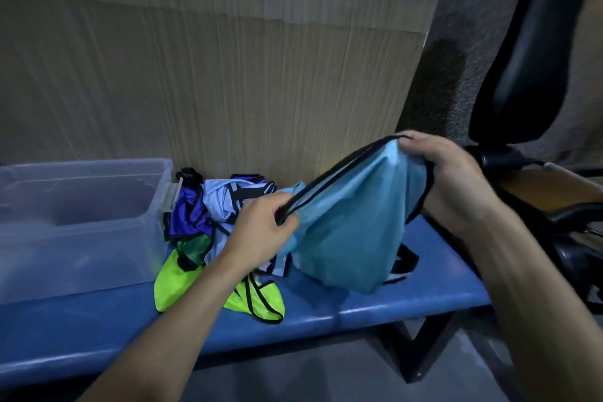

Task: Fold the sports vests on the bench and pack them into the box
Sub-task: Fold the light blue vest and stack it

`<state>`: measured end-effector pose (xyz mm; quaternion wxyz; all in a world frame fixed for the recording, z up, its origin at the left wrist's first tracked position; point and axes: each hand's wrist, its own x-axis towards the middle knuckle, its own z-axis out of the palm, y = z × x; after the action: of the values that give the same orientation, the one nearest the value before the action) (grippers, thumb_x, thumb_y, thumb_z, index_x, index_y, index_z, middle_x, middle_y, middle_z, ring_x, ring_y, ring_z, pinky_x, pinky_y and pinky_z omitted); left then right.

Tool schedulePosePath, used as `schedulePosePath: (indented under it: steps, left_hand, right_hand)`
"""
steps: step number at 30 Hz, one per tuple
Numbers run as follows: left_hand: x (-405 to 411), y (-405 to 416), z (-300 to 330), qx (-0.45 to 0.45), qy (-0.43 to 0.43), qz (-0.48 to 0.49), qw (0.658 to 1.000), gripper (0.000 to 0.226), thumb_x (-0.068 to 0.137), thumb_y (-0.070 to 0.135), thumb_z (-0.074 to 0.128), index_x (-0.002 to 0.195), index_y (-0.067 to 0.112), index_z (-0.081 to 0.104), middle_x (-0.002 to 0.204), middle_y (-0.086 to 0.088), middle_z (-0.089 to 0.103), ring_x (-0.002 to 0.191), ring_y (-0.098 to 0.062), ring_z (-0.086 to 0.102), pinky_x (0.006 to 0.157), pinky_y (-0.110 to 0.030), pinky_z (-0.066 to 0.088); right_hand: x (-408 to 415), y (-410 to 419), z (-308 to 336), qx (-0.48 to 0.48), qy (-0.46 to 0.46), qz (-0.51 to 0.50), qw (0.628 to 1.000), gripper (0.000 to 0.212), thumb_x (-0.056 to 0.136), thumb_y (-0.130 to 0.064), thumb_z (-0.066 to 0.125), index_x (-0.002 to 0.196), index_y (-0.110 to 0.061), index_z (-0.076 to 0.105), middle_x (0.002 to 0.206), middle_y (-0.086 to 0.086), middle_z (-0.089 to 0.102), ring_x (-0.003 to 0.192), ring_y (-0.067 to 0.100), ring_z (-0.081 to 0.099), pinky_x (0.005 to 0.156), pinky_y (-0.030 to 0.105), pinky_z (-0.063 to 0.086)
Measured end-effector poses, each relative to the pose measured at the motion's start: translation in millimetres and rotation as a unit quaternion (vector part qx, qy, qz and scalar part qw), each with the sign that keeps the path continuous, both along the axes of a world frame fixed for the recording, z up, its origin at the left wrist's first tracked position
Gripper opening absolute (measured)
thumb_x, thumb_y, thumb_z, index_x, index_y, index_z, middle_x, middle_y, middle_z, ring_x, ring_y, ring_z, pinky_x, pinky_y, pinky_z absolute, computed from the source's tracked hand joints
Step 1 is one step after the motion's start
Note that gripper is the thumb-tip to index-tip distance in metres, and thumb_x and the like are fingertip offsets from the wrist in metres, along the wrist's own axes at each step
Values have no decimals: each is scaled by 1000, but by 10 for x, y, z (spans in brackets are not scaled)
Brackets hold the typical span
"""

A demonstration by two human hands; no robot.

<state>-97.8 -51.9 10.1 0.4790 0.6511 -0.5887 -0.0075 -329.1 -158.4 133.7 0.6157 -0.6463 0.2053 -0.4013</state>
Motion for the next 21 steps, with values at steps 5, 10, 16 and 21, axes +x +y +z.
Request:
schedulePosePath:
  steps: [5,10,16,21]
  left_hand:
    - [224,257,651,35,-43,-33,998,15,94,36,64,90,24,72,81,13,73,80,-5,68,74,-33,52]
    - [498,629,1287,27,60,-73,995,16,90,31,78,96,17,80,85,4,77,75,-2,63,68,-28,51]
    - [585,1013,1841,-27,127,-129,983,19,87,10,76,105,6,74,89,-4,74,79,-9,64,73,-19,51]
    - [680,1157,2012,-3,15,-127,992,23,92,12,73,113,19,66,96,-24,67,80,-24,61,79,-31,45]
  right_hand:
    - [-166,-51,761,-45,-68,-52,995,23,94,-11,54,77,-16,68,88,11,66,79,22,65,79,36,50]
    - [-285,-260,922,-117,-2,-107,987,20,100,-15,60,83,-16,71,80,4,70,73,18,65,74,33,51]
    - [-361,-354,637,-143,-4,-91,986,12,82,-14,76,89,-18,67,88,-1,67,83,13,60,78,26,48]
    - [-512,-385,494,-133,32,-22,990,52,52,-46,98,83,-20,65,80,2,67,74,11,62,65,17,51]
